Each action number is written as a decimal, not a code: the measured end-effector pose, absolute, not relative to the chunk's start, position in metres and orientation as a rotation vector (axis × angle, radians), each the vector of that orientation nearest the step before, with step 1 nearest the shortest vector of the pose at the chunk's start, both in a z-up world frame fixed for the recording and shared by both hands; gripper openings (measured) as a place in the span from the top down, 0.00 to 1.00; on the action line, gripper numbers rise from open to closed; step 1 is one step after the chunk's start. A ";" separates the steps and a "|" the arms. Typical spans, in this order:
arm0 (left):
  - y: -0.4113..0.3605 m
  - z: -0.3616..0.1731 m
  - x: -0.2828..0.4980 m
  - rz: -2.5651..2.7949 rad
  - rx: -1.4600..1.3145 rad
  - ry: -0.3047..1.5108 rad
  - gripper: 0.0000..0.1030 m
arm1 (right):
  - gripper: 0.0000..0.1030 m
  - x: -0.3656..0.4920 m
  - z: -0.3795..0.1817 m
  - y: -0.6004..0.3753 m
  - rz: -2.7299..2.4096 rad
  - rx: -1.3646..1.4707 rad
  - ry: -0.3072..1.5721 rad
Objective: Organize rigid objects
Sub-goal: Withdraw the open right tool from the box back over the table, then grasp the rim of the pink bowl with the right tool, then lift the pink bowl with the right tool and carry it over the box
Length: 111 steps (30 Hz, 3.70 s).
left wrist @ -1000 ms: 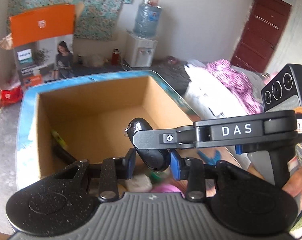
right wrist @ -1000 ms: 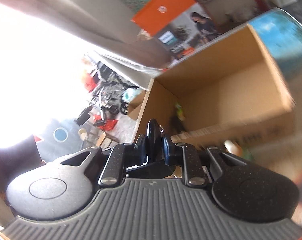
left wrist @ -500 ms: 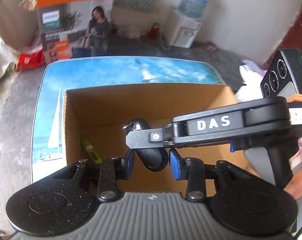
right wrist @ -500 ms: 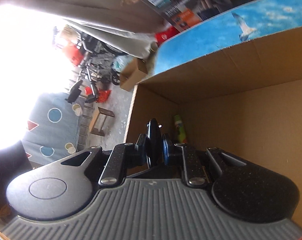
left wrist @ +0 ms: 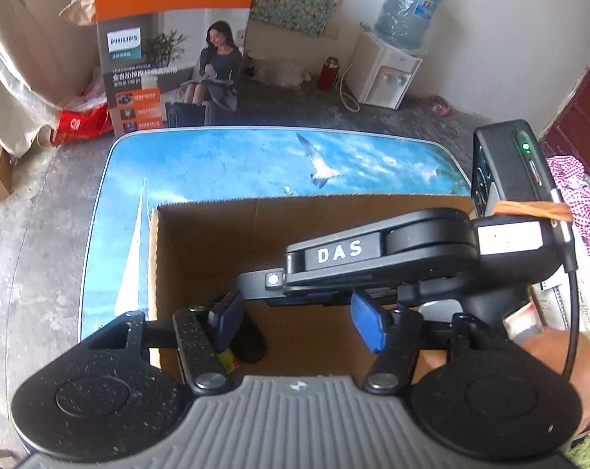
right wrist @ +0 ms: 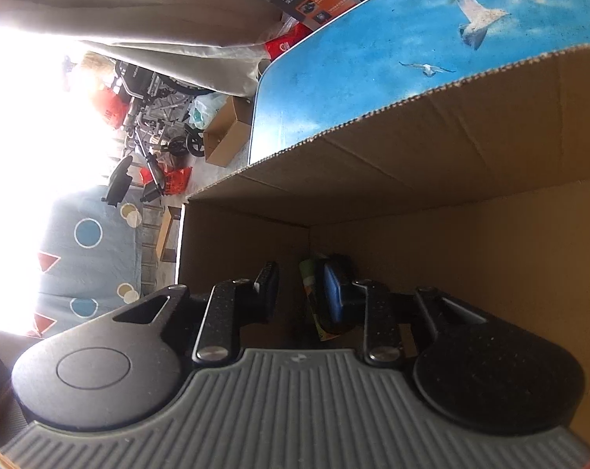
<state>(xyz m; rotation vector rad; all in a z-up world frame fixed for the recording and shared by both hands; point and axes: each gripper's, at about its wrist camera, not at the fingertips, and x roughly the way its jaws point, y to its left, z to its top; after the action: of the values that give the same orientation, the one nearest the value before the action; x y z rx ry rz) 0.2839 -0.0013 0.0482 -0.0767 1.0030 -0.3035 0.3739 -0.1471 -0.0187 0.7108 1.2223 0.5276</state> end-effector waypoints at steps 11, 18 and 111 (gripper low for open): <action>-0.003 0.105 0.214 -0.421 -0.094 0.820 0.15 | 0.72 0.303 0.052 -0.199 0.568 0.782 0.992; -0.009 0.120 0.145 -0.500 -0.036 0.686 0.07 | 0.68 0.182 0.090 -0.253 0.612 0.919 0.712; -0.159 -0.060 0.048 -0.676 0.412 0.907 0.28 | 0.85 0.056 -0.061 -0.288 0.281 0.396 0.998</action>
<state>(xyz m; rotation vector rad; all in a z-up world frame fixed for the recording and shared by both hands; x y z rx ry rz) 0.0483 -0.1591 -0.0604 0.4118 0.9067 -0.6759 0.0556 -0.2878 -0.0608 0.3960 0.9978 0.2815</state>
